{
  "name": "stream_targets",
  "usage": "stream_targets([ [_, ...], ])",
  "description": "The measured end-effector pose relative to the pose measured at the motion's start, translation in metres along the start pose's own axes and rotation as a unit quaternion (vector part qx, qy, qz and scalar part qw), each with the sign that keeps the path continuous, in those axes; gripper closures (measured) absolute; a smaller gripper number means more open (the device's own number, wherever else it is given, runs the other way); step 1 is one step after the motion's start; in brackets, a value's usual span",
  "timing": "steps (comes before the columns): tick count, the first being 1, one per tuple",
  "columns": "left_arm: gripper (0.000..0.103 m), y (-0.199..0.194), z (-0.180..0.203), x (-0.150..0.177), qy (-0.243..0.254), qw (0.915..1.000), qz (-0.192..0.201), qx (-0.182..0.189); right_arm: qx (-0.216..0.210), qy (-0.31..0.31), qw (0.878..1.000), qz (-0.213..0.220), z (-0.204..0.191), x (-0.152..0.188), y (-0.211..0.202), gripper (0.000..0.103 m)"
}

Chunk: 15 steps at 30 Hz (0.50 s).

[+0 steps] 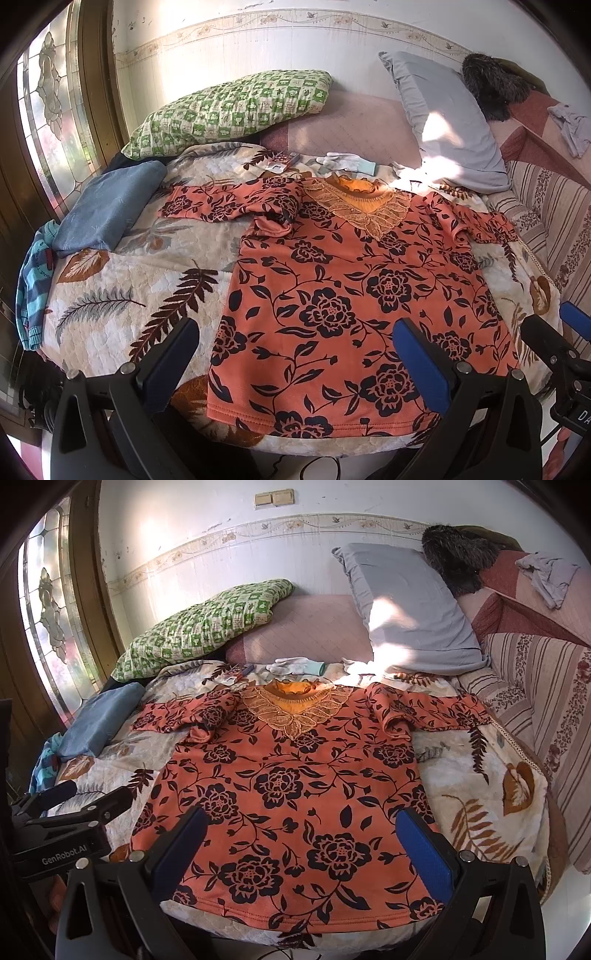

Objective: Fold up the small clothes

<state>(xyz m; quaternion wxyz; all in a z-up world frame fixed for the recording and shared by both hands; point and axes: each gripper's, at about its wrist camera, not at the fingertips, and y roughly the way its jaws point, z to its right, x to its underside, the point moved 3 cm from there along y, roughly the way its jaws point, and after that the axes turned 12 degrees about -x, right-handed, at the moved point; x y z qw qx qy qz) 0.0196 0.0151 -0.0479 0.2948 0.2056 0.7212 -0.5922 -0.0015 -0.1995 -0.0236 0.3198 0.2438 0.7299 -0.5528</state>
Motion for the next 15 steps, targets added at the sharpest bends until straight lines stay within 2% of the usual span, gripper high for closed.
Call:
stream_targets([
  [4,0.000,0.017,-0.009,0.001,-0.016,0.9996,-0.025,0.005,-0.012,0.030,0.999,-0.006,0.020,0.002,0.005,0.000],
  [7,0.000,0.036,-0.024,0.003,-0.036,0.9981,-0.050,-0.003,-0.026,0.073,0.997,0.000,0.050,0.002,0.007,0.000],
  [12,0.000,0.079,-0.064,0.027,-0.071,0.9903,-0.114,-0.036,-0.017,0.168,0.985,-0.036,0.129,0.017,0.025,0.000],
  [15,0.000,0.106,-0.079,0.045,-0.079,0.9828,-0.160,-0.049,0.008,0.212,0.975,-0.072,0.183,0.035,0.038,0.000],
])
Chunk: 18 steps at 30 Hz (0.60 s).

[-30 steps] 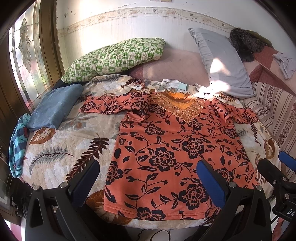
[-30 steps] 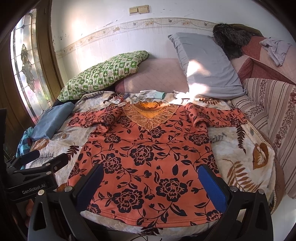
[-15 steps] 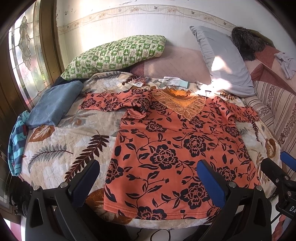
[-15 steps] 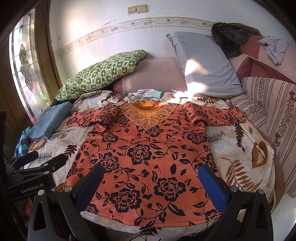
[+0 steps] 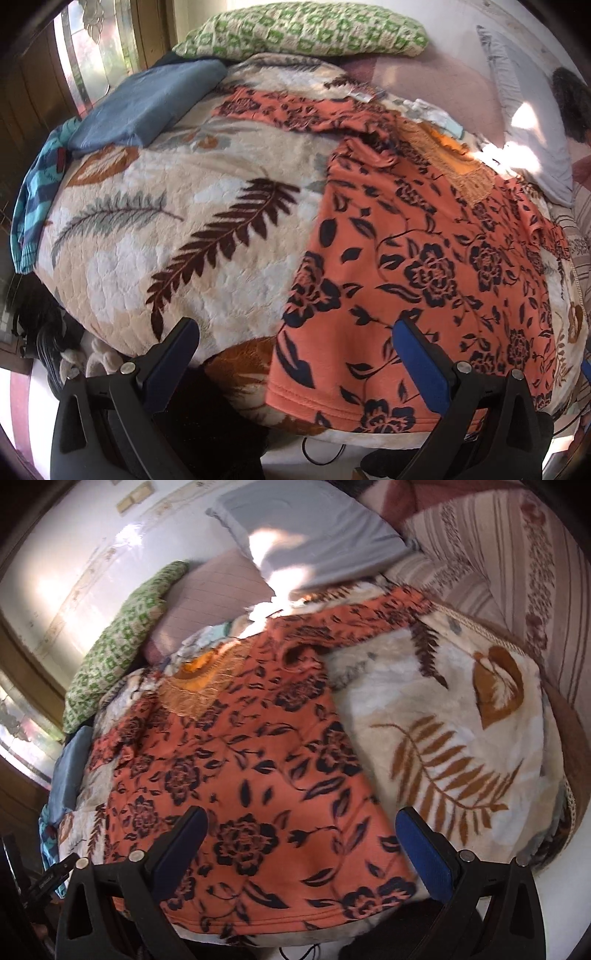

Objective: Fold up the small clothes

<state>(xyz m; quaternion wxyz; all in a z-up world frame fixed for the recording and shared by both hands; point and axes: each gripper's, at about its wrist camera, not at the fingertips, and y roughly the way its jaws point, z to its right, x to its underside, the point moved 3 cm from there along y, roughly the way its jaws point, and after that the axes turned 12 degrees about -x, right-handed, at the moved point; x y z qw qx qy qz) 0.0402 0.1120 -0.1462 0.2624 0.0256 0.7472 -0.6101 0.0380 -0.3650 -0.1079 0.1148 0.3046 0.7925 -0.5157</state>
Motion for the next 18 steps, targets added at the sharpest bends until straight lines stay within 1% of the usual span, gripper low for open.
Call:
stream_targets([
  [2,0.000,0.017,-0.002,0.006,0.004,0.9995,-0.032,-0.003,0.022,0.029,0.999,-0.036,0.034,0.000,0.013,0.000],
  [3,0.000,0.022,-0.002,0.009,0.007,0.9991,-0.042,0.001,0.019,0.045,0.997,-0.055,0.049,0.002,0.019,0.001],
  [5,0.000,0.030,0.000,0.015,0.016,0.9983,-0.057,0.004,-0.009,0.073,0.994,-0.079,0.066,0.010,0.026,0.001],
  [7,0.000,0.035,0.003,0.020,0.027,0.9973,-0.068,0.008,-0.018,0.080,0.992,-0.101,0.072,0.018,0.032,0.002],
  [10,0.000,0.039,0.006,0.025,0.031,0.9960,-0.080,0.023,-0.010,0.063,0.989,-0.136,0.069,0.031,0.041,0.004],
  [11,0.000,0.039,0.006,0.026,0.031,0.9957,-0.083,0.027,-0.014,0.061,0.988,-0.142,0.068,0.035,0.044,0.012],
  [12,0.000,0.039,0.006,0.027,0.031,0.9956,-0.082,0.032,-0.023,0.062,0.987,-0.145,0.067,0.038,0.044,0.025],
  [13,0.001,0.038,0.005,0.028,0.030,0.9958,-0.079,0.036,-0.034,0.065,0.987,-0.145,0.066,0.041,0.044,0.034],
  [14,0.008,0.036,0.004,0.028,0.028,0.9959,-0.074,0.044,-0.040,0.067,0.987,-0.144,0.065,0.043,0.043,0.050],
  [15,0.014,0.036,0.004,0.028,0.029,0.9957,-0.073,0.050,-0.041,0.067,0.986,-0.145,0.064,0.044,0.043,0.057],
  [16,0.031,0.038,0.005,0.029,0.031,0.9948,-0.079,0.056,-0.038,0.066,0.986,-0.148,0.064,0.045,0.044,0.057],
  [17,0.051,0.042,0.005,0.030,0.032,0.9930,-0.093,0.065,-0.034,0.066,0.986,-0.151,0.066,0.046,0.045,0.057],
  [18,0.060,0.047,0.003,0.032,0.028,0.9906,-0.109,0.079,-0.030,0.067,0.985,-0.155,0.068,0.045,0.048,0.057],
])
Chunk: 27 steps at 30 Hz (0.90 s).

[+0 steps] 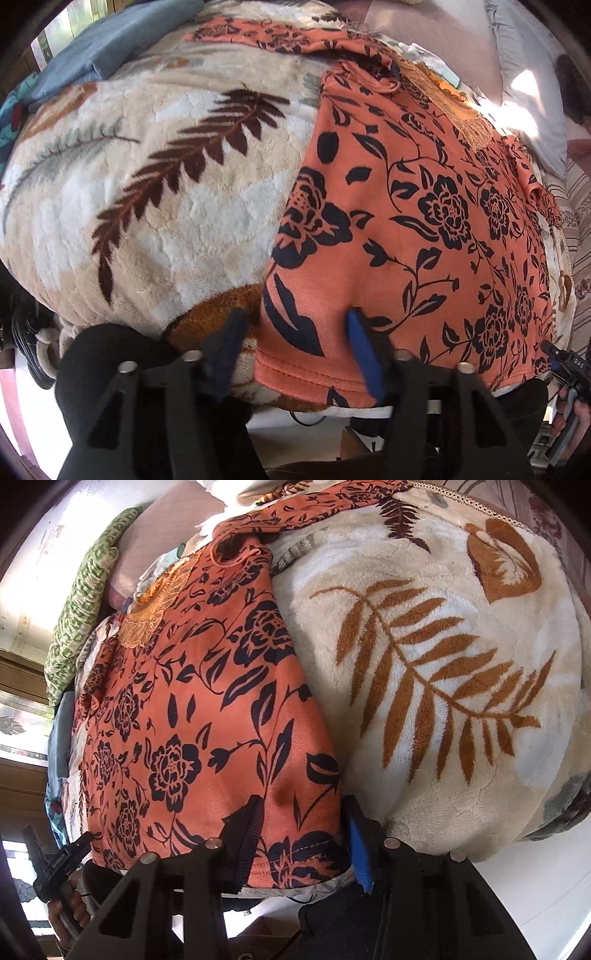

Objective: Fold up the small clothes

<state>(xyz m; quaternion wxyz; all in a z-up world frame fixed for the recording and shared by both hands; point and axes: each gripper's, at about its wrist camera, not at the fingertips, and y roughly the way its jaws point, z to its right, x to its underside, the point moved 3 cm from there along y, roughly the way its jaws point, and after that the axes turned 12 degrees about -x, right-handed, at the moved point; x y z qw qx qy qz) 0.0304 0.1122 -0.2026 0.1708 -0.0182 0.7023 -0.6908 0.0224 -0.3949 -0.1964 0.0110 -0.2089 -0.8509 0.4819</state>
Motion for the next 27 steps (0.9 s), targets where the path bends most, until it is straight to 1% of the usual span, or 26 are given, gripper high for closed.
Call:
stream_targets([
  [1,0.065,0.002,-0.002,0.001,-0.009,0.9999,-0.005,0.007,0.004,0.001,1.000,-0.003,0.002,0.000,0.002,0.056],
  [3,0.070,0.000,-0.004,0.004,-0.016,0.9998,0.003,0.011,0.000,0.001,1.000,-0.004,0.004,-0.001,0.005,0.056],
  [4,0.079,-0.002,-0.004,0.006,-0.013,0.9999,0.004,0.011,-0.002,0.000,1.000,-0.003,0.004,-0.001,0.005,0.057],
  [5,0.091,-0.005,-0.006,0.007,-0.008,0.9999,0.006,0.007,-0.007,0.000,1.000,-0.003,0.004,-0.002,0.005,0.063],
  [6,0.097,-0.011,-0.008,0.009,-0.006,0.9999,0.010,0.003,-0.012,0.001,1.000,-0.005,0.004,-0.002,0.005,0.080],
  [7,0.097,-0.016,-0.008,0.008,-0.007,0.9999,0.012,0.004,-0.019,0.002,1.000,-0.008,0.004,-0.002,0.005,0.088],
  [8,0.098,-0.023,-0.009,0.009,-0.011,0.9998,0.016,0.005,-0.023,-0.001,1.000,-0.011,0.002,-0.002,0.003,0.094],
  [10,0.098,-0.049,-0.010,0.014,-0.015,0.9991,0.038,0.007,-0.004,-0.035,0.999,0.000,-0.015,-0.001,-0.012,0.095],
  [11,0.098,-0.067,-0.008,0.018,-0.009,0.9981,0.061,0.002,-0.003,-0.054,0.998,0.011,-0.028,0.001,-0.025,0.096],
  [12,0.098,-0.081,-0.006,0.022,0.001,0.9964,0.084,-0.012,-0.001,-0.072,0.997,0.022,-0.041,0.002,-0.038,0.096],
  [13,0.098,-0.088,-0.004,0.025,0.008,0.9949,0.098,-0.024,0.003,-0.085,0.996,0.031,-0.050,0.003,-0.050,0.096],
  [14,0.098,-0.085,-0.005,0.027,0.010,0.9953,0.091,-0.030,0.006,-0.087,0.996,0.034,-0.053,0.002,-0.056,0.096],
  [15,0.097,-0.073,-0.007,0.027,0.009,0.9969,0.070,-0.035,0.018,-0.086,0.996,0.029,-0.050,0.000,-0.054,0.096],
  [16,0.095,-0.055,-0.011,0.028,0.004,0.9983,0.038,-0.043,0.037,-0.081,0.996,0.007,-0.042,-0.001,-0.043,0.095],
  [17,0.093,-0.033,-0.013,0.027,-0.011,0.9988,0.004,-0.047,0.052,-0.068,0.996,-0.030,-0.030,0.000,-0.025,0.092],
  [18,0.092,-0.017,-0.018,0.028,-0.018,0.9982,-0.025,-0.052,0.068,-0.053,0.994,-0.066,-0.018,0.004,-0.007,0.091],
  [19,0.089,-0.009,-0.020,0.029,-0.016,0.9978,-0.041,-0.049,0.083,-0.045,0.992,-0.083,-0.010,0.009,0.005,0.088],
  [20,0.088,-0.011,-0.022,0.028,-0.020,0.9983,-0.040,-0.038,0.086,-0.049,0.991,-0.086,-0.009,0.013,0.010,0.083],
  [21,0.082,-0.019,-0.024,0.026,-0.025,0.9985,-0.027,-0.041,0.082,-0.056,0.992,-0.079,-0.012,0.013,0.008,0.075],
  [22,0.066,-0.030,-0.026,0.023,-0.025,0.9981,-0.008,-0.056,0.078,-0.057,0.993,-0.065,-0.016,0.011,0.002,0.067],
  [23,0.051,-0.043,-0.027,0.018,-0.022,0.9968,0.016,-0.075,0.079,-0.054,0.994,-0.045,-0.019,0.005,-0.006,0.044],
  [24,0.046,-0.057,-0.026,0.012,-0.021,0.9951,0.044,-0.086,0.086,-0.054,0.995,-0.019,-0.023,-0.001,-0.017,0.036],
  [25,0.042,-0.072,-0.024,0.006,-0.020,0.9930,0.076,-0.088,0.091,-0.061,0.994,0.008,-0.030,-0.009,-0.029,0.036],
  [26,0.038,-0.087,-0.021,-0.001,-0.018,0.9905,0.108,-0.084,0.084,-0.067,0.994,0.035,-0.039,-0.016,-0.041,0.036],
  [27,0.034,-0.099,-0.015,-0.008,-0.017,0.9877,0.134,-0.079,0.058,-0.071,0.994,0.059,-0.050,-0.022,-0.051,0.036],
])
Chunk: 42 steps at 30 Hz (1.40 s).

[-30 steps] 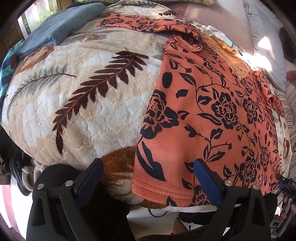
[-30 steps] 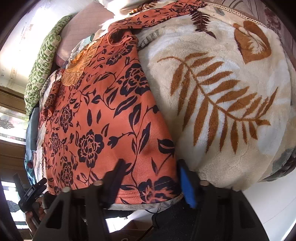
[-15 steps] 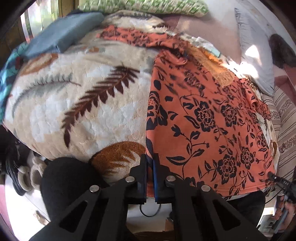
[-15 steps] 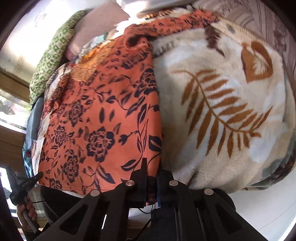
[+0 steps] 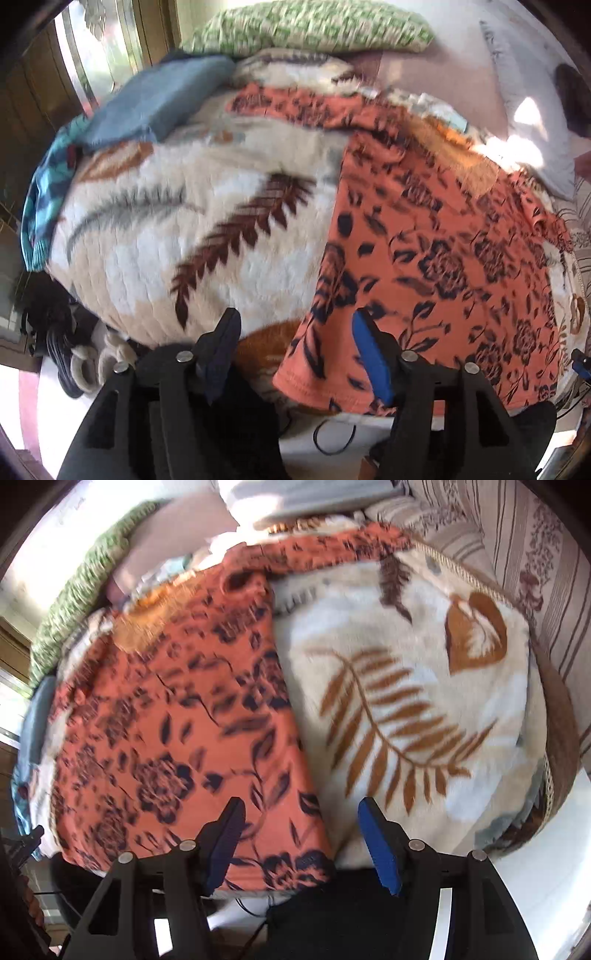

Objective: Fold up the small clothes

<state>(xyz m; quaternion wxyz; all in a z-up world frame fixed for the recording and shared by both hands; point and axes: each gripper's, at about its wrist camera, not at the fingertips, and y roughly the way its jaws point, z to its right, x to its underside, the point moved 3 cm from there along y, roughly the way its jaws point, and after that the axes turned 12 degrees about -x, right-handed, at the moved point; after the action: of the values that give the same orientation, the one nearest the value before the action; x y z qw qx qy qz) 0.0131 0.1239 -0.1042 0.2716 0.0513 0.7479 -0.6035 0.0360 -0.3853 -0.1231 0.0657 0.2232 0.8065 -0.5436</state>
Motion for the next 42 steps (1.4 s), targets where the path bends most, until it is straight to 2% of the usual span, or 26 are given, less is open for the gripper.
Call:
stream_targets([
  [2,0.018,-0.013,0.016,-0.017,0.002,0.9989,0.044,0.016,-0.072,0.002,0.997,0.035,-0.016,-0.014,-0.012,0.030],
  [4,0.017,-0.016,0.039,-0.025,0.017,0.9972,0.063,0.037,-0.130,0.005,0.991,0.040,-0.029,-0.020,-0.001,0.025],
  [6,0.017,-0.002,0.069,-0.026,0.049,0.9953,0.054,0.063,-0.156,0.024,0.988,-0.001,-0.033,-0.011,0.039,0.022],
  [7,0.017,0.012,0.086,-0.022,0.069,0.9942,0.037,0.074,-0.160,0.042,0.985,-0.041,-0.028,-0.006,0.066,0.022],
  [8,0.017,0.030,0.104,-0.016,0.090,0.9932,0.007,0.073,-0.153,0.073,0.981,-0.092,-0.020,0.002,0.092,0.023],
  [9,0.017,0.052,0.115,-0.008,0.111,0.9911,-0.034,0.064,-0.156,0.099,0.977,-0.109,-0.011,0.004,0.103,0.024],
  [10,0.017,0.074,0.122,0.002,0.129,0.9874,-0.081,0.044,-0.171,0.106,0.975,-0.094,-0.011,-0.002,0.092,0.024],
  [11,0.016,0.088,0.123,0.011,0.138,0.9841,-0.109,0.024,-0.185,0.110,0.973,-0.086,-0.013,-0.013,0.081,0.025],
  [13,0.013,0.078,0.124,0.009,0.134,0.9890,-0.057,0.023,-0.198,0.107,0.974,-0.023,-0.008,-0.046,0.047,0.025],
  [15,0.014,0.072,0.129,0.004,0.142,0.9878,-0.058,0.026,-0.205,0.120,0.970,0.043,0.010,-0.086,0.019,0.025],
  [17,0.013,0.060,0.132,-0.005,0.141,0.9891,-0.028,0.030,-0.196,0.148,0.964,0.106,0.040,-0.129,0.007,0.025],
  [19,0.013,0.049,0.134,-0.013,0.140,0.9894,0.011,0.036,-0.191,0.188,0.951,0.152,0.076,-0.172,0.009,0.025],
  [21,0.013,0.052,0.136,-0.018,0.144,0.9885,0.019,0.041,-0.185,0.219,0.940,0.185,0.106,-0.213,0.021,0.025],
  [24,0.013,0.070,0.132,-0.018,0.137,0.9898,-0.015,0.034,-0.141,0.247,0.936,0.207,0.150,-0.262,0.041,0.031],
  [26,0.013,0.077,0.127,-0.018,0.119,0.9920,-0.023,0.035,-0.108,0.258,0.938,0.206,0.172,-0.284,0.055,0.033],
  [30,0.013,0.079,0.113,-0.023,0.088,0.9951,-0.018,0.042,-0.062,0.275,0.939,0.197,0.204,-0.301,0.071,0.033],
  [31,0.013,0.080,0.113,-0.022,0.084,0.9953,-0.017,0.046,-0.059,0.277,0.938,0.199,0.207,-0.305,0.075,0.033],
  [32,0.013,0.083,0.111,-0.022,0.082,0.9953,-0.016,0.049,-0.058,0.276,0.939,0.198,0.210,-0.307,0.078,0.039],
  [35,0.013,0.083,0.111,-0.022,0.087,0.9949,-0.016,0.049,-0.020,0.263,0.948,0.175,0.213,-0.317,0.087,0.087],
  [36,0.013,0.082,0.109,-0.022,0.089,0.9948,-0.013,0.049,-0.016,0.254,0.951,0.174,0.213,-0.319,0.089,0.092],
  [39,0.013,0.079,0.102,-0.021,0.082,0.9952,-0.002,0.053,-0.001,0.180,0.965,0.189,0.171,-0.330,0.074,0.094],
  [42,0.013,0.076,0.093,-0.022,0.064,0.9959,0.002,0.064,-0.033,0.108,0.970,0.213,0.103,-0.341,0.056,0.095],
])
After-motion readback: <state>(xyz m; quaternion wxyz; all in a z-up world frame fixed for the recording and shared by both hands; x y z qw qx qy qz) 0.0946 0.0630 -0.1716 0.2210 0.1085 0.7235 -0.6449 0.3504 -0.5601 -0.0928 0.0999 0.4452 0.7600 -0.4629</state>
